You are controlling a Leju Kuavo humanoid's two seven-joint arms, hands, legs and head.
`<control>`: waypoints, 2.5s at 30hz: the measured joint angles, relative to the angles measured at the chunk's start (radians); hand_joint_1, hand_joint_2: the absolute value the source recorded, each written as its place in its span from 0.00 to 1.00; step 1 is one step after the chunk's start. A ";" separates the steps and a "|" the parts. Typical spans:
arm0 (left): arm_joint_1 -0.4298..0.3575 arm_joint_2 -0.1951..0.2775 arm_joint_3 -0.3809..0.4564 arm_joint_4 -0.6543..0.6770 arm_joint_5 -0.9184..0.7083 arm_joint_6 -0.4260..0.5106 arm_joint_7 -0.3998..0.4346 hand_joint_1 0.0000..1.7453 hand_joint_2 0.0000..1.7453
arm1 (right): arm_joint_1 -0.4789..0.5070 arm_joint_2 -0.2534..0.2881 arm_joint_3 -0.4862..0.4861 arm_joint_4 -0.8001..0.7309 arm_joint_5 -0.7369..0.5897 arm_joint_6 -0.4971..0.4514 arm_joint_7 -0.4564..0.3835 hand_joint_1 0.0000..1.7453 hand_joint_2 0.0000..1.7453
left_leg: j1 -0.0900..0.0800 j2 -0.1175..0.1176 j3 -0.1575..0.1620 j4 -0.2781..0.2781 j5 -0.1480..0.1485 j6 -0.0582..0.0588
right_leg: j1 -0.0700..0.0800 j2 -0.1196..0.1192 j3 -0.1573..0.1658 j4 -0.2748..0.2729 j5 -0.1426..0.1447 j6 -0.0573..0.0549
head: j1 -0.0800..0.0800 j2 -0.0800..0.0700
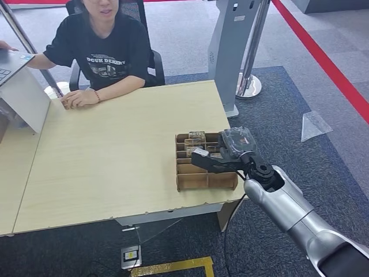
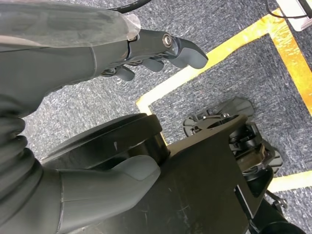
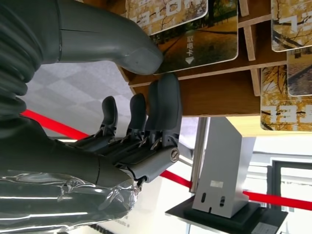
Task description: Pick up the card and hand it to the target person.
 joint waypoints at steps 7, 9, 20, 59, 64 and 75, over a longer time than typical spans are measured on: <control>-0.001 -0.001 0.000 0.000 0.001 0.000 0.000 0.00 1.00 | -0.001 0.003 0.000 0.000 0.009 0.008 0.007 0.57 1.00 | 0.000 0.000 0.000 0.000 0.000 0.000 | 0.000 0.000 0.000 0.000 0.000 0.000 | 0.000 0.000; -0.001 -0.001 0.000 0.000 0.002 -0.001 0.000 0.00 1.00 | -0.001 0.004 0.001 -0.001 0.009 0.011 0.007 0.57 1.00 | 0.000 0.000 0.000 0.000 0.000 0.000 | 0.000 0.000 0.000 0.000 0.000 0.000 | 0.000 0.000; -0.001 -0.006 0.000 0.000 0.002 -0.007 -0.001 0.00 1.00 | -0.001 0.006 0.001 -0.002 0.006 0.029 0.009 0.60 1.00 | 0.000 0.000 0.001 0.000 0.000 0.000 | 0.000 0.000 0.001 0.000 0.000 0.000 | 0.000 0.000; -0.004 -0.004 0.000 0.000 0.004 -0.008 -0.008 0.00 1.00 | -0.108 -0.099 -0.023 -0.117 -0.362 0.344 0.098 1.00 1.00 | -0.001 0.001 0.001 0.001 0.001 0.001 | -0.001 0.001 0.000 0.000 0.002 0.001 | 0.000 0.000; -0.005 0.002 0.000 0.000 0.010 -0.006 -0.013 0.00 1.00 | -0.256 -0.174 -0.007 -0.178 -0.518 0.434 0.197 1.00 1.00 | -0.001 0.001 0.001 0.001 0.001 0.001 | -0.001 0.001 0.000 0.000 0.002 0.002 | 0.000 0.000; -0.004 0.013 0.000 0.000 0.015 0.000 -0.024 0.00 1.00 | -0.577 -0.270 0.059 -0.274 -0.874 0.410 0.278 1.00 1.00 | -0.001 0.001 0.000 0.001 0.001 0.001 | -0.001 0.001 -0.001 0.000 0.002 0.002 | 0.000 0.000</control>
